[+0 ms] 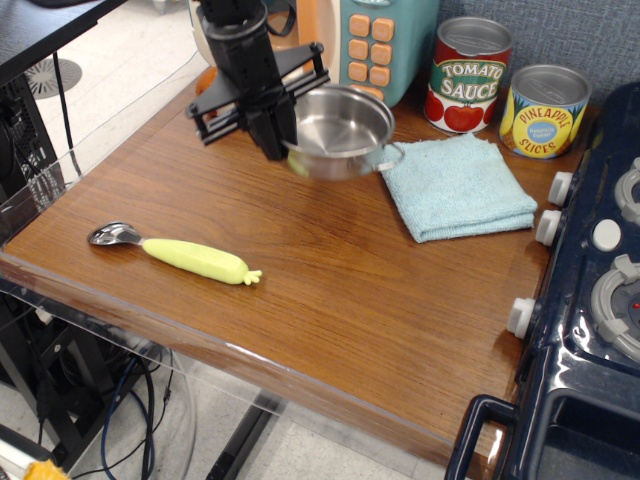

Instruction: Pick up the pan and place it next to the shaker

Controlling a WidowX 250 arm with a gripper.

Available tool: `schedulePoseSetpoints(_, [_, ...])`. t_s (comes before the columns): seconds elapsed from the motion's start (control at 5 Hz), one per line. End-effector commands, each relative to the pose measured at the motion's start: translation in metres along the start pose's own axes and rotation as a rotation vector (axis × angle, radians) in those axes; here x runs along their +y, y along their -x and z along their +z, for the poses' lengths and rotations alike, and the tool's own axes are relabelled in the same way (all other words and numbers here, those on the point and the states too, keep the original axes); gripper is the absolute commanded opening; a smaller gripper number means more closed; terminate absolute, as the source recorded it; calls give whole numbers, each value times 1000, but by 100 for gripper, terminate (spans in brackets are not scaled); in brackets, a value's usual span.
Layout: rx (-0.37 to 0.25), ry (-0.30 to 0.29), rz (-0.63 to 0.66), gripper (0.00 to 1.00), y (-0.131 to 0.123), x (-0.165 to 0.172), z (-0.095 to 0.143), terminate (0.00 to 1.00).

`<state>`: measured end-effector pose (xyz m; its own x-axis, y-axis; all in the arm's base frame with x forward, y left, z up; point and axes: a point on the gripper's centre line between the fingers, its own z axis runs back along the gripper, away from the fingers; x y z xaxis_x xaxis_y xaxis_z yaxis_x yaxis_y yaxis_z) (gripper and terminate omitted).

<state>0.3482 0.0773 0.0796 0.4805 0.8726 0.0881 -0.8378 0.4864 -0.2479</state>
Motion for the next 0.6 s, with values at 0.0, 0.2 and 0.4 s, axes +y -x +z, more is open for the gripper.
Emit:
schedulePoseSetpoints(0.0, [-79,-10,90,0,-50,1,-13,0])
schedulePoseSetpoints(0.2, [-63,-65,100,0,-56,7,-35,0])
schedulePoseSetpoints(0.4, [-62,-111,96,0,-55,12,-50,0])
